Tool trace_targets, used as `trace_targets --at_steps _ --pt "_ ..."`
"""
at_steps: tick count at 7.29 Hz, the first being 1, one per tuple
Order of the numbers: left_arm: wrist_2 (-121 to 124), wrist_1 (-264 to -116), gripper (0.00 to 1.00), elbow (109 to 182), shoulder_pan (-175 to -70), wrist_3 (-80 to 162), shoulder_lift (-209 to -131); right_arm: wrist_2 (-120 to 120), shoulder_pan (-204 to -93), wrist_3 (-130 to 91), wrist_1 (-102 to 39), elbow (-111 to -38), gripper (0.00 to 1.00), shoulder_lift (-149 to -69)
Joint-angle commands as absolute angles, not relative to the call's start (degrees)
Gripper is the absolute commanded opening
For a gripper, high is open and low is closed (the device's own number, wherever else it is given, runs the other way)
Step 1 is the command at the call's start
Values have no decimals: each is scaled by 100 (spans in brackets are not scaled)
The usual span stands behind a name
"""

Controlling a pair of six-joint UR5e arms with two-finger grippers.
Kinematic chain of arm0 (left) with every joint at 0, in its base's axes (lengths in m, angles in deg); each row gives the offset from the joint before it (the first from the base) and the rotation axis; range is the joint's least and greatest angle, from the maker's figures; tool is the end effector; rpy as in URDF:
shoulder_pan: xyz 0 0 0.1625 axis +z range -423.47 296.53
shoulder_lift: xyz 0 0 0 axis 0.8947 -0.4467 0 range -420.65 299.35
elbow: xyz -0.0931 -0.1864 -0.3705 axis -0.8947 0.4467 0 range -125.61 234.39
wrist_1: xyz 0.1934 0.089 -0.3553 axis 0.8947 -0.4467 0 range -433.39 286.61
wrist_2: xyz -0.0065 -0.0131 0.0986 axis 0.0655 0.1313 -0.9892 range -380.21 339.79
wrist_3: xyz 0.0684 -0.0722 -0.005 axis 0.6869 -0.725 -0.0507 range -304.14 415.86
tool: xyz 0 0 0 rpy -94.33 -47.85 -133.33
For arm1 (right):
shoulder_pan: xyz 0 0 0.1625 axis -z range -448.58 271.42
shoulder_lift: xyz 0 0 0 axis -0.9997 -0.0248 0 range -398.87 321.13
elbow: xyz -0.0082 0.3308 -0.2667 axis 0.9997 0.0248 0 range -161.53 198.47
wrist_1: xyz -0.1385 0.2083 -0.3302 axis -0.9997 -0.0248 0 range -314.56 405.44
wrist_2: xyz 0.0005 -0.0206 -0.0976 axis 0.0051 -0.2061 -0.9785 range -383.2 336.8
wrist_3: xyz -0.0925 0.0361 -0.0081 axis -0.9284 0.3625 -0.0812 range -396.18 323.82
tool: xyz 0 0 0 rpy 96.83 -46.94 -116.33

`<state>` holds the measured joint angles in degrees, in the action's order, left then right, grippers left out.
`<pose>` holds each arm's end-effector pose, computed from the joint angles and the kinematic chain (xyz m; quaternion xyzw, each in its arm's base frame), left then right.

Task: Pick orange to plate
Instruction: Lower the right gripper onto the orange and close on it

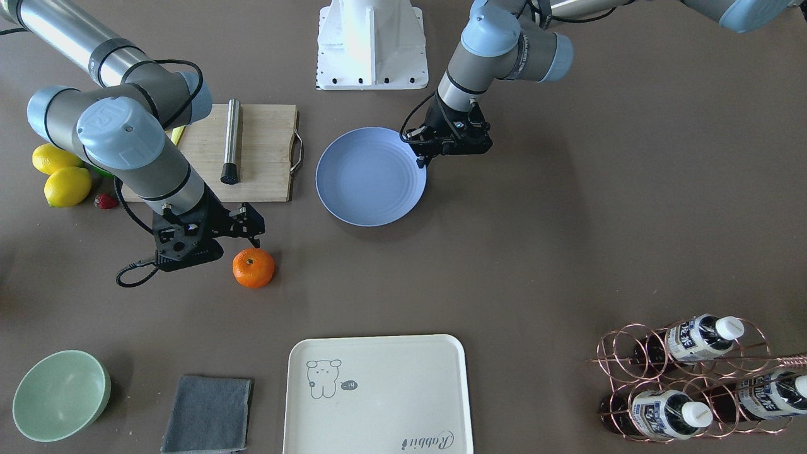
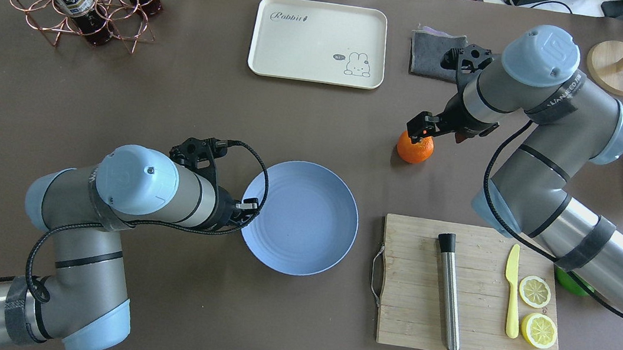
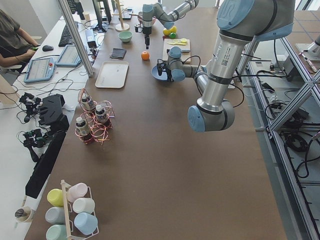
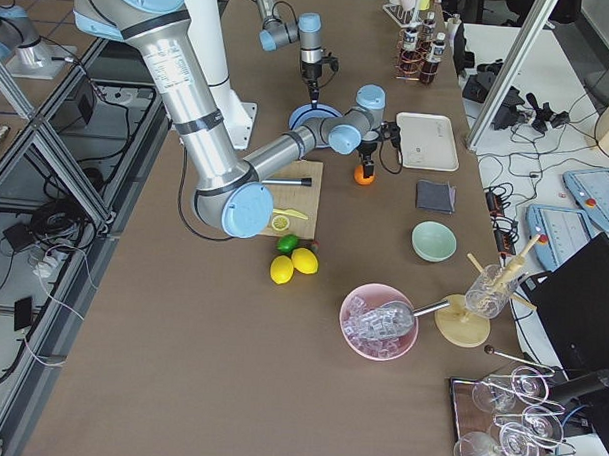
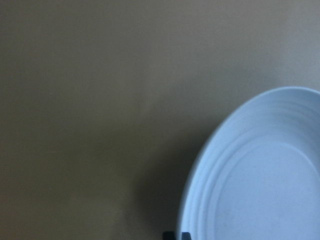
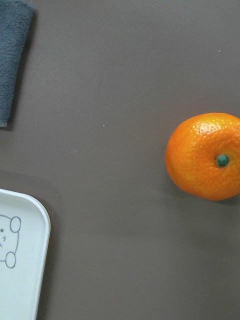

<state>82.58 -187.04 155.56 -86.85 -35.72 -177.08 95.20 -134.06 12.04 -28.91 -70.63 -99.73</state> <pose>0.5369 -0.3533 0.2632 0.0016 0.5152 -0.1294 0.8472 -0.4191 -0.5487 0.3421 0.0853 -0.4192 -0.0625 0.9017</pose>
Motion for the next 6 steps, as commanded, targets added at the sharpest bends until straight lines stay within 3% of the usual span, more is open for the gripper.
trace_targets --at_steps 1,5,6 --pt "8253 -18712 0 15538 -8676 -3573 -17702 9317 -13288 1243 -2761 -6829 100 -9855" --pt "8253 -18712 1 15556 -8676 -3573 -17684 9211 -13138 1286 -2751 -6382 96 -9540" --pt "8253 -18712 57 15547 -8676 -3573 -17684 9211 -13147 1287 -2751 -6380 80 -9538"
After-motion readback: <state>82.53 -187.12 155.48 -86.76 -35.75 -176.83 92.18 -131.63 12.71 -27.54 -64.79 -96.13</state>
